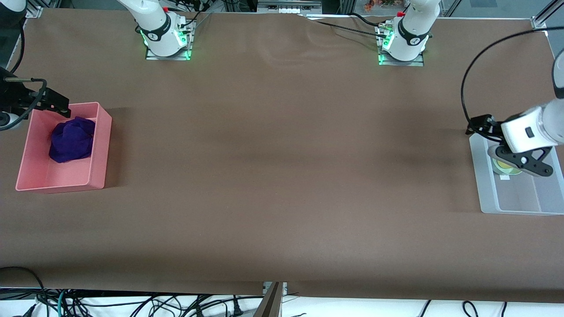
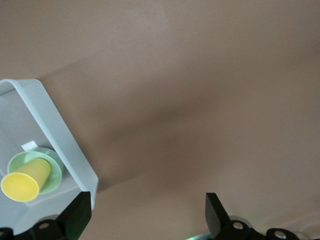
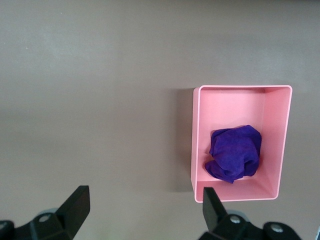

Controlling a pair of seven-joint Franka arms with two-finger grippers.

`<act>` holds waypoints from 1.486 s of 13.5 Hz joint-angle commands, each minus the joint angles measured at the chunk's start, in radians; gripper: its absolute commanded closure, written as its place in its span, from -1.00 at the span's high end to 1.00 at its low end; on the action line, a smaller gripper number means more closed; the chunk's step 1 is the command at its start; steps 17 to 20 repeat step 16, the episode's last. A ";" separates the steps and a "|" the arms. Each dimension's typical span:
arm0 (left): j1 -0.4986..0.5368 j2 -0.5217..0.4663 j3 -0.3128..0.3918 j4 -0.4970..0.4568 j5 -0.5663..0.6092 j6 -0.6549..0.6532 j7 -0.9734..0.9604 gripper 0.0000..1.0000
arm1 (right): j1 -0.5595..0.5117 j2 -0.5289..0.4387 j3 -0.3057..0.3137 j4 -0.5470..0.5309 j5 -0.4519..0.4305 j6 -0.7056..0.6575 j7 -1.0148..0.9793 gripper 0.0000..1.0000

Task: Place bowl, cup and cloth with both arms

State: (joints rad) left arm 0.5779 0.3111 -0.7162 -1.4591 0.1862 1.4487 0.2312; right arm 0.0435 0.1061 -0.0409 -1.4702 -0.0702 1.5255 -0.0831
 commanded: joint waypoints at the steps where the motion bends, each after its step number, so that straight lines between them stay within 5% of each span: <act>1: -0.084 -0.088 0.035 -0.010 -0.063 -0.041 -0.122 1.00 | -0.005 -0.006 0.003 0.001 0.015 0.001 0.008 1.00; 2: -0.099 -0.105 0.073 -0.016 -0.114 -0.041 -0.128 1.00 | -0.005 -0.006 0.003 0.001 0.017 0.001 0.009 1.00; 5: -0.332 -0.214 0.404 -0.119 -0.157 0.085 -0.128 1.00 | -0.007 -0.005 0.003 0.001 0.017 0.001 0.010 1.00; 9: -0.516 -0.316 0.601 -0.293 -0.217 0.203 -0.220 1.00 | -0.007 -0.006 0.003 0.001 0.017 0.001 0.010 1.00; 20: -0.567 -0.360 0.630 -0.357 -0.205 0.271 -0.266 1.00 | -0.008 -0.006 0.001 0.001 0.017 0.001 0.010 1.00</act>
